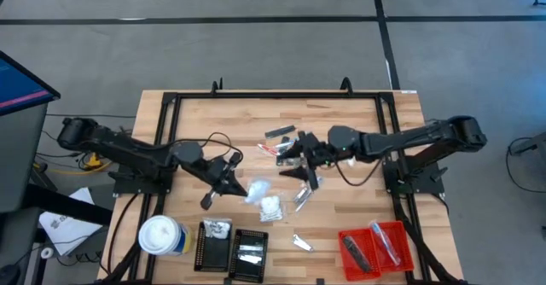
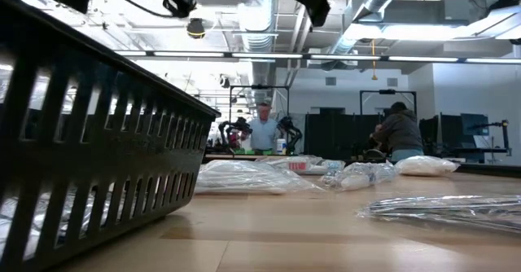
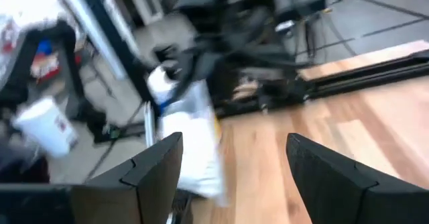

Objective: Pick & Place Travel size toiletries
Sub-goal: Put the cotton pack into the left black bin

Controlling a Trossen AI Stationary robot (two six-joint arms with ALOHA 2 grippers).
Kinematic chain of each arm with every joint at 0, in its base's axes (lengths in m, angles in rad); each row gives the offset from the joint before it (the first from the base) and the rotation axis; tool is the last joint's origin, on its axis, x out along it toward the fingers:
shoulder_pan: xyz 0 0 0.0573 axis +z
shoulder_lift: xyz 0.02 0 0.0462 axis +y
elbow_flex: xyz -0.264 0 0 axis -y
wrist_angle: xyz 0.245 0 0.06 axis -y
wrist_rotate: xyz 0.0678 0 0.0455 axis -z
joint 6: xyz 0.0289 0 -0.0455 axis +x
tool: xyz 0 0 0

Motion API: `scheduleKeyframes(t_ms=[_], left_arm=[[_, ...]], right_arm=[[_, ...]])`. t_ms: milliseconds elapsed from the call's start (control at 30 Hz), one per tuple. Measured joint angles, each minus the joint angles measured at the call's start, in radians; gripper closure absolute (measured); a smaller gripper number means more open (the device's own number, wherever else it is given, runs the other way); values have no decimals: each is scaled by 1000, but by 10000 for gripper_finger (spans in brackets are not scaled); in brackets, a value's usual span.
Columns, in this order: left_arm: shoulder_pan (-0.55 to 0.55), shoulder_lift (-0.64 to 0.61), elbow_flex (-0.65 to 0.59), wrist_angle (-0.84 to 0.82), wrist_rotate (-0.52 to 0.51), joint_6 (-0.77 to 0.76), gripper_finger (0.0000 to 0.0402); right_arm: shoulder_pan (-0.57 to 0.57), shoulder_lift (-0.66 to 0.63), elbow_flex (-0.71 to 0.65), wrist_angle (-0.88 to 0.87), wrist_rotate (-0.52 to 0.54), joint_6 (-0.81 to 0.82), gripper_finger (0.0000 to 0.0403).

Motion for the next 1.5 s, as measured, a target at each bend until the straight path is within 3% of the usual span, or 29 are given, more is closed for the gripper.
scheduleKeyframes(t_ms=[233,600,800,1200,1300,1500], left_arm=[[-99,-101,0,5,-52,81,401],[-325,-207,0,36,-314,252,401],[-377,-207,0,71,-344,307,401],[-395,-206,0,108,-344,332,401],[-399,-206,0,108,-348,333,401],[-427,-206,0,113,-396,365,401]], right_arm=[[-12,39,1,100,-81,14,169],[6,176,1,514,-101,53,225],[38,275,22,752,-101,92,230],[80,474,214,759,-112,98,204],[88,491,248,750,-173,115,200],[113,495,271,742,-178,100,194]])
